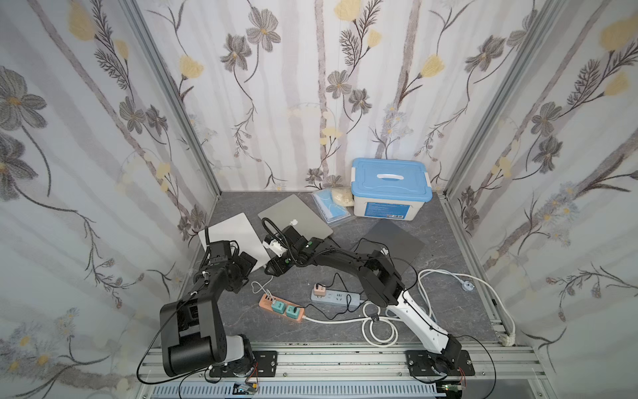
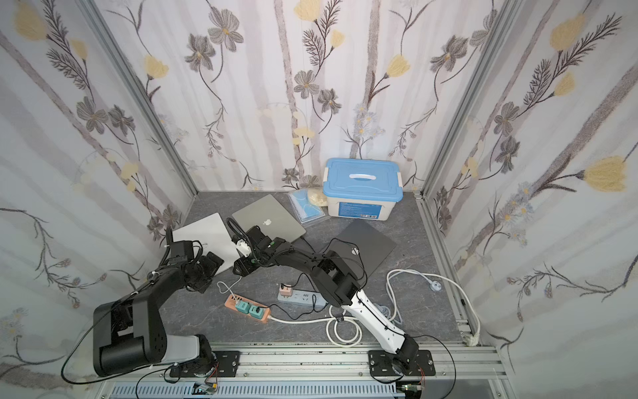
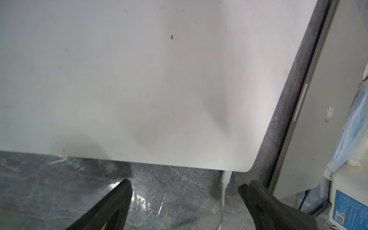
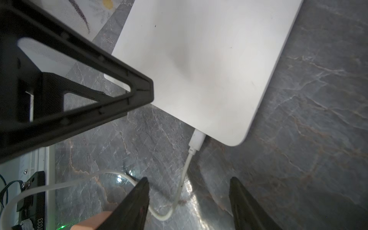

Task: Unplug the laptop charger
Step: Remove the charging cable from the laptop.

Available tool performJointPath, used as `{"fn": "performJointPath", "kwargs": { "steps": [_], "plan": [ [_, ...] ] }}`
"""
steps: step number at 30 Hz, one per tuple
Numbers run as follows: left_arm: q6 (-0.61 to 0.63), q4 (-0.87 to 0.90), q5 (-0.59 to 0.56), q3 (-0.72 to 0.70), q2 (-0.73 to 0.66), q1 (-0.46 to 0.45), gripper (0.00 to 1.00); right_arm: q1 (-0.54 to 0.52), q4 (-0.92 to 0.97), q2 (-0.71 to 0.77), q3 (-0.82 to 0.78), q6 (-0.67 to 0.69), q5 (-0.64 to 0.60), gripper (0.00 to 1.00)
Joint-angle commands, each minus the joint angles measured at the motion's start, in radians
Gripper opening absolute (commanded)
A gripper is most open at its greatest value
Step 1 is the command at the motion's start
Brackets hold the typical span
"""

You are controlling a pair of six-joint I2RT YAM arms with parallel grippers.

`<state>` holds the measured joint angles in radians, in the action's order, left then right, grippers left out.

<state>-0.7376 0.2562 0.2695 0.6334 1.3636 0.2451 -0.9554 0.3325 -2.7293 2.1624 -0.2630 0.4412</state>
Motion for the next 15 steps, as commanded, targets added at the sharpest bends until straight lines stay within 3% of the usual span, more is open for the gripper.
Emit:
{"fn": "performJointPath", "kwargs": {
  "steps": [1, 15],
  "plan": [
    [-0.013, -0.038, 0.0, -0.016, -0.004, 0.001, 0.94, -0.006, -0.002, -0.007, 0.01, 0.001, 0.008, 0.6],
    [-0.035, -0.105, 0.03, -0.02, 0.039, -0.009, 0.94, -0.015, -0.01, -0.036, 0.014, -0.025, 0.015, 0.45]
  ]
}}
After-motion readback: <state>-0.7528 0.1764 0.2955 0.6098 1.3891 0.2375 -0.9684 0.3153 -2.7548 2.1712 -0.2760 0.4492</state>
